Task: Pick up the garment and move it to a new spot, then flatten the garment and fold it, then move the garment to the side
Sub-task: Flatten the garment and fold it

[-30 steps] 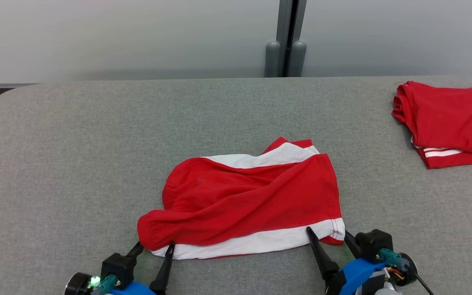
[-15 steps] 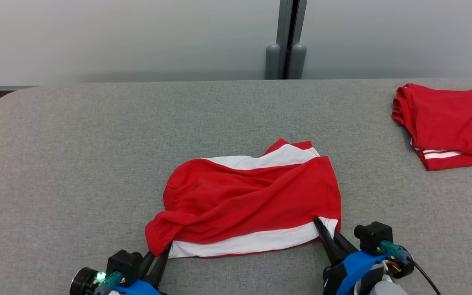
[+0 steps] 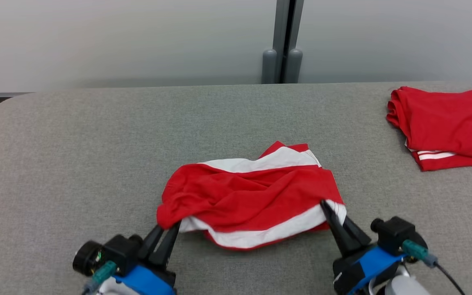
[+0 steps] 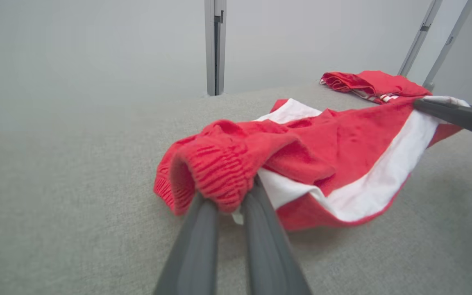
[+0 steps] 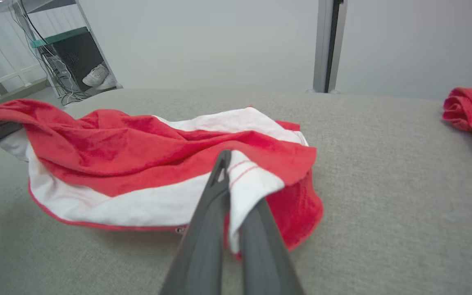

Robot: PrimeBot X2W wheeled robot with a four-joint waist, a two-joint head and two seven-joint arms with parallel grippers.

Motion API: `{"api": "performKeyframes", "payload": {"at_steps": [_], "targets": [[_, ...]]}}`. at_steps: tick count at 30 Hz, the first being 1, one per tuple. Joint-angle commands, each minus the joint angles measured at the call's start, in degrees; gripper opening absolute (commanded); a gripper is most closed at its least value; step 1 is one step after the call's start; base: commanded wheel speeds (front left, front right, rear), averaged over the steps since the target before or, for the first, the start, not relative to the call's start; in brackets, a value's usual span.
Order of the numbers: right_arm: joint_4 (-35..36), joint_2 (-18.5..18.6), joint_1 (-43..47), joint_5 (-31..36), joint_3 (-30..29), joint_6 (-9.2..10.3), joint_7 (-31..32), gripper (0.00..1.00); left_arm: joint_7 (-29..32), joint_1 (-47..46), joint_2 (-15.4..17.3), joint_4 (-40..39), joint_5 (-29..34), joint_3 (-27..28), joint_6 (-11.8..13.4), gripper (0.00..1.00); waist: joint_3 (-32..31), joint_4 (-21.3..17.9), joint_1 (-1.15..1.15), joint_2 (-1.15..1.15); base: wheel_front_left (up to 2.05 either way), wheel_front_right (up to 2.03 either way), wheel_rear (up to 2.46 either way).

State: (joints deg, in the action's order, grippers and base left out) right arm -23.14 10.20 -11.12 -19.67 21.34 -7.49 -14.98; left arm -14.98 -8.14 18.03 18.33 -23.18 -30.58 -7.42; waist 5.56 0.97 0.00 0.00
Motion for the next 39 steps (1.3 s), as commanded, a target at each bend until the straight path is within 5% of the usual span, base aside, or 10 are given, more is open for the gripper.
{"api": "performKeyframes", "payload": {"at_steps": [1,13,28,39], "targets": [[1.3,0.8,-1.7,0.6,-0.1,0.0,-0.3,0.0,-0.3,-1.9,0.4,-1.4,-0.3,0.3,-0.1,0.0,0.2,-0.3,0.0,0.0,0.0,0.0,0.0],[1.3,2.1,-24.2,-0.4,0.9,0.0,1.3,0.0,1.7,-23.3,4.9,-2.9,-4.9,2.4,-0.1,0.0,7.2,-3.6,0.0,0.0,0.0,0.0,0.0],[-20.3,-1.8,-66.3,-4.3,-2.2,0.0,-0.1,0.0,2.6,-63.7,8.8,8.3,-11.6,-3.4,-0.1,0.0,18.8,-6.5,0.0,0.0,0.0,0.0,0.0],[-20.4,-2.0,-64.6,-4.1,-0.4,0.0,-0.2,0.0,-0.1,-65.5,8.2,14.0,-15.5,-8.3,-0.1,0.0,20.5,-6.1,0.0,0.0,0.0,0.0,0.0]]}}
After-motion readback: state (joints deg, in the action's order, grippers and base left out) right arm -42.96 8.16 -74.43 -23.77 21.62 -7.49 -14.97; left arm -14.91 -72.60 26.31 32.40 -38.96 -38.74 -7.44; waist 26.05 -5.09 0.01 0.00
